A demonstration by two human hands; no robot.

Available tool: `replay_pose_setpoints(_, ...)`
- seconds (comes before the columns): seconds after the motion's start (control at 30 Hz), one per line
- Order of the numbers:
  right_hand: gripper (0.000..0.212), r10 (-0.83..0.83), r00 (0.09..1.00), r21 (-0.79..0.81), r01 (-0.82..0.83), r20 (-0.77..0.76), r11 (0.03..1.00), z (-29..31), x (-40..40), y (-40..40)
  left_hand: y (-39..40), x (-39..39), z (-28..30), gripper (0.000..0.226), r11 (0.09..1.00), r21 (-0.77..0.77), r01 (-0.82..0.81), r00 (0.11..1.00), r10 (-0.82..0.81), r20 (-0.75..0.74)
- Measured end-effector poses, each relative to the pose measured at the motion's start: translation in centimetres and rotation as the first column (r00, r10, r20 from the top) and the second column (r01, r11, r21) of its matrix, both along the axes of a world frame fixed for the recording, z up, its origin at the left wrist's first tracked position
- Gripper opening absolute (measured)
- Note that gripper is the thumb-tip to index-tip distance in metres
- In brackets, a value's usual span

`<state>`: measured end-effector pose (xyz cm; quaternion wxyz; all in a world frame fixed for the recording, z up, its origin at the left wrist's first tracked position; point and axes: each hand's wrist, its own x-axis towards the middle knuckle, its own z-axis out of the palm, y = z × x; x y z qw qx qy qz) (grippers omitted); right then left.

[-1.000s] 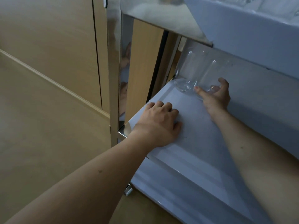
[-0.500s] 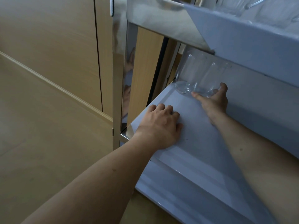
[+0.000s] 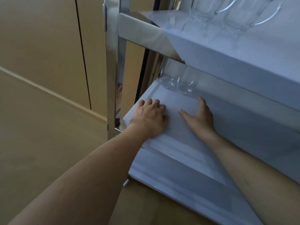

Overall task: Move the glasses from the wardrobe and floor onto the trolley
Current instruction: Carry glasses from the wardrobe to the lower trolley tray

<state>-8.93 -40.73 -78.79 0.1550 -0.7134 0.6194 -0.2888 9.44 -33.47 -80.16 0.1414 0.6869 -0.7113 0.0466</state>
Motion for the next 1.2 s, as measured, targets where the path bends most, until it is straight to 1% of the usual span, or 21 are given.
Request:
replay_pose_setpoints(0.1, 0.089, 0.062, 0.996, -0.002, -0.062, -0.063, 0.998, -0.1, -0.8, 3.6, 0.2, 0.1, 0.2, 0.044, 1.0, 0.014, 0.008, 1.0, -0.008, -0.017)
replay_pose_setpoints(0.27, 0.085, 0.086, 0.982, 0.062, -0.077, -0.169, 0.995, 0.0, -2.0, 7.9, 0.7, 0.0, 0.8, 0.039, 1.0, 0.01, 0.01, 1.0, -0.01, -0.015)
replay_pose_setpoints(0.37, 0.079, 0.101, 0.956, 0.029, -0.096, -0.276, 0.995, -0.1, -2.7, 9.7, 1.4, 0.1, 0.7, 0.039, 0.999, -0.007, 0.041, 0.999, -0.041, 0.009)
replay_pose_setpoints(0.43, 0.075, 0.104, 0.941, 0.009, -0.107, -0.322, 0.994, 0.0, -3.1, 10.5, 1.9, 0.0, 1.0, 0.04, 0.999, 0.014, 0.049, 0.999, -0.049, 0.004)
replay_pose_setpoints(0.5, 0.072, 0.114, 0.935, 0.02, -0.113, -0.335, 0.993, 0.3, -3.4, 11.4, 2.6, -0.7, 1.6, 0.041, 0.996, 0.071, 0.054, 0.998, -0.054, -0.012)
replay_pose_setpoints(0.57, 0.07, 0.142, 0.934, 0.076, -0.123, -0.327, 0.989, 0.8, -3.8, 12.8, 4.3, -1.7, 2.5, 0.041, 0.988, 0.139, 0.067, 0.997, -0.061, -0.043)
replay_pose_setpoints(0.7, 0.072, 0.213, 0.916, 0.263, -0.125, -0.339, 0.957, 3.1, -5.0, 16.3, 9.6, -3.2, 5.1, 0.043, 0.954, 0.277, 0.114, 0.99, -0.087, -0.107)
replay_pose_setpoints(0.83, 0.073, 0.245, 0.925, 0.437, -0.1, -0.289, 0.894, 7.1, -6.3, 19.6, 13.7, -3.8, 9.7, 0.049, 0.917, 0.386, 0.096, 0.993, -0.061, -0.103)
replay_pose_setpoints(0.93, 0.076, 0.246, 0.937, 0.525, -0.083, -0.248, 0.847, 11.4, -6.6, 22.1, 16.4, -4.3, 14.1, 0.049, 0.882, 0.463, 0.086, 0.993, -0.038, -0.112)
replay_pose_setpoints(1.07, 0.074, 0.238, 0.952, 0.574, -0.086, -0.194, 0.814, 18.4, -7.0, 25.2, 19.2, -4.7, 21.1, 0.047, 0.849, 0.522, 0.084, 0.994, -0.033, -0.106)
replay_pose_setpoints(1.2, 0.073, 0.195, 0.967, 0.587, -0.062, -0.165, 0.807, 26.3, -7.8, 27.1, 19.9, -5.5, 28.9, 0.048, 0.831, 0.54, 0.133, 0.99, -0.082, -0.117)
